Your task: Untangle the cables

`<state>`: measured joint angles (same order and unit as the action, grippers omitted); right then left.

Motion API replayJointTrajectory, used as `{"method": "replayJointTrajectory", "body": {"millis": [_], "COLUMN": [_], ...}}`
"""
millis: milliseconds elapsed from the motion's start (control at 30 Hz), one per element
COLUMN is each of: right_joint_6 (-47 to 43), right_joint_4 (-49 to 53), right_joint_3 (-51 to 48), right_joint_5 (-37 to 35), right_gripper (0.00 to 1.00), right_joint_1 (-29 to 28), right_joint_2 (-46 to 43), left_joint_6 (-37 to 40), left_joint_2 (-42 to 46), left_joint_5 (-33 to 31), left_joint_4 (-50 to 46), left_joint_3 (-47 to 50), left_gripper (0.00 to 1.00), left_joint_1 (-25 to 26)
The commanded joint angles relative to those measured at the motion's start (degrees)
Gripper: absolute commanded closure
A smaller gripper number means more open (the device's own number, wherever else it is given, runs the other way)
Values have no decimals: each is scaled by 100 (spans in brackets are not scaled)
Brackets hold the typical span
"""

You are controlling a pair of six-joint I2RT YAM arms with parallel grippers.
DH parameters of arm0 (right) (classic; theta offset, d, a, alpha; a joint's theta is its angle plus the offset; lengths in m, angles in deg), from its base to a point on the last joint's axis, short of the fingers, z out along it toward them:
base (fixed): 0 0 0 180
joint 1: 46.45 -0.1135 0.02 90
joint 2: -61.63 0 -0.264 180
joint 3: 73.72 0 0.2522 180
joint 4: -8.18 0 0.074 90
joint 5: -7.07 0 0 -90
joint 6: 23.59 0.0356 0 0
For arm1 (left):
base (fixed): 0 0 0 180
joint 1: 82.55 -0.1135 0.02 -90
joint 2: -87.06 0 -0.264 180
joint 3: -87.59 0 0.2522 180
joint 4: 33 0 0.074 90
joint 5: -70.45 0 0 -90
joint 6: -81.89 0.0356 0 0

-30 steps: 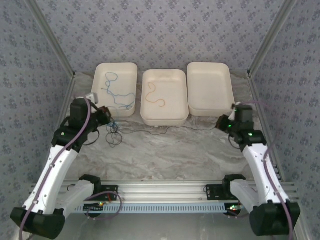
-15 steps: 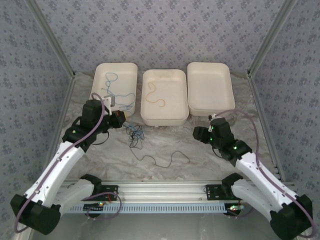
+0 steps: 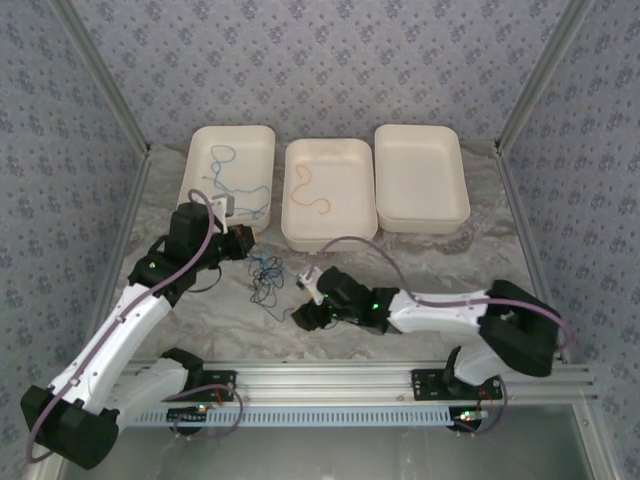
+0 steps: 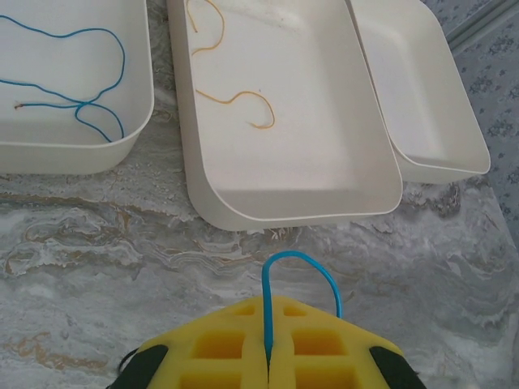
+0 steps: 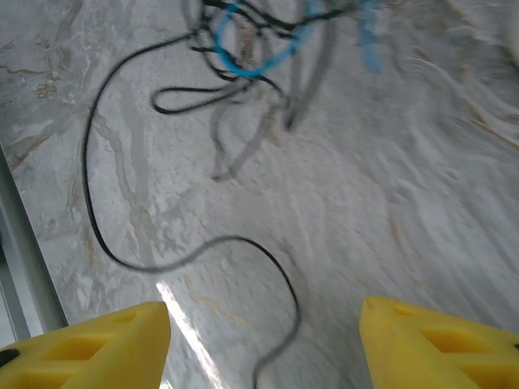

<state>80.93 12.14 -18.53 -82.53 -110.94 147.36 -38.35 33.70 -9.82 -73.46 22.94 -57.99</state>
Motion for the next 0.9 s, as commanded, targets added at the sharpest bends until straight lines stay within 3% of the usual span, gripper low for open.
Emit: {"method": "replayJointTrajectory", "body": {"millis": [0, 300, 567, 633, 733, 867], "right_joint_6": [-195, 37, 246, 251, 226, 206], "right_joint_4": [-602, -806, -884, -865, -871, -779], "right_joint_3": [706, 1118, 1456, 1523, 1514, 931], "right_joint_5": [-99, -19, 130, 122, 149, -551], "right_gripper": [34, 32, 42, 54, 99, 100], "right_joint_1": [-129, -322, -380, -354, -304, -273], "right_joint_2": [530, 1178, 1770, 1823, 1758, 1096], "left_joint_6": [-61, -102, -87, -96, -101, -347], "left_joint_2": [69, 12, -1, -1, 1, -2], "left_joint_5": [-93, -86, -118, -120, -381, -1900], "left_joint_4": [183, 270, 240, 245, 100, -818], "left_joint_3": [-34, 9, 20, 33, 9, -237], "left_gripper": [100, 100, 100, 100, 100, 100], "left_joint_1": [31, 40, 40, 40, 39, -17]}}
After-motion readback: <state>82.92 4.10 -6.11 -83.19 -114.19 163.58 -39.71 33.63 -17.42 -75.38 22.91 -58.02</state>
